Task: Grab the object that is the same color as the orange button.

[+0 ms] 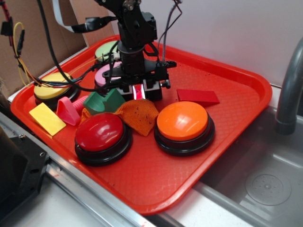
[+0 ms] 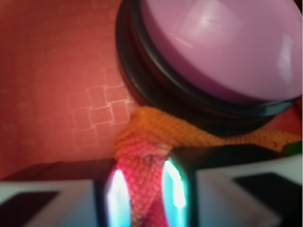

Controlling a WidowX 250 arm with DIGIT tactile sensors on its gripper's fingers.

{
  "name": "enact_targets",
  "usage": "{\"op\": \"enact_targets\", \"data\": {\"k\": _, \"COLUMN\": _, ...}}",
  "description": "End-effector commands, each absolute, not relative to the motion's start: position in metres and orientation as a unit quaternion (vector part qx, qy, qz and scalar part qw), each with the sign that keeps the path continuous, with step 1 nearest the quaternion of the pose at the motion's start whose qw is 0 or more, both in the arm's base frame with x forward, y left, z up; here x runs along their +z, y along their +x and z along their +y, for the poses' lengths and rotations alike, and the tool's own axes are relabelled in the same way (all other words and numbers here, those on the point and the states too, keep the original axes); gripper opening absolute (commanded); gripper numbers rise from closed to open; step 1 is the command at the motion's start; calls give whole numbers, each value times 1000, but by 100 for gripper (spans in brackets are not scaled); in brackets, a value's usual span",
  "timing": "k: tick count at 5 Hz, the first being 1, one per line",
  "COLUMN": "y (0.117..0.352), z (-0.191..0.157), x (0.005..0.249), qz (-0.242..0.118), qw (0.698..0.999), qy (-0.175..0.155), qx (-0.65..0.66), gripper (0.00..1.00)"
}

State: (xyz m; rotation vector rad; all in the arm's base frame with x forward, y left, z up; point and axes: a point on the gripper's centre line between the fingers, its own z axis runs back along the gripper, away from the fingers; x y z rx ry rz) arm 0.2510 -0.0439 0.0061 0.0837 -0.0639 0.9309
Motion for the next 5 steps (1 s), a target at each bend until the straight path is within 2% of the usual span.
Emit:
{"op": "enact_targets", "data": {"k": 1, "y": 256, "z": -34, "x": 20, "qz": -35, "qw": 895, "qy": 43, "qx": 443, "gripper": 0}}
{"op": "enact_targets", "data": {"k": 2, "y": 263, "z": -34, "x": 44, "qz": -41, "qw": 928, "qy": 20, "qx": 369, "gripper": 0}}
{"op": "enact_targets", "data": {"k": 3, "y": 276, "z": -35, "x": 76, "qz": -31, "qw": 961, "qy": 12, "qx": 275, "gripper": 0}}
{"op": "enact_targets", "data": {"k": 4, "y": 281, "z": -38, "x": 105, "qz": -49, "qw": 978, "qy": -8, "qx": 201, "gripper": 0}}
{"op": "enact_targets", "data": {"k": 5, "y": 277, "z": -37, "x": 148, "qz": -72, "qw": 988, "qy": -45, "qx": 129, "gripper": 0}}
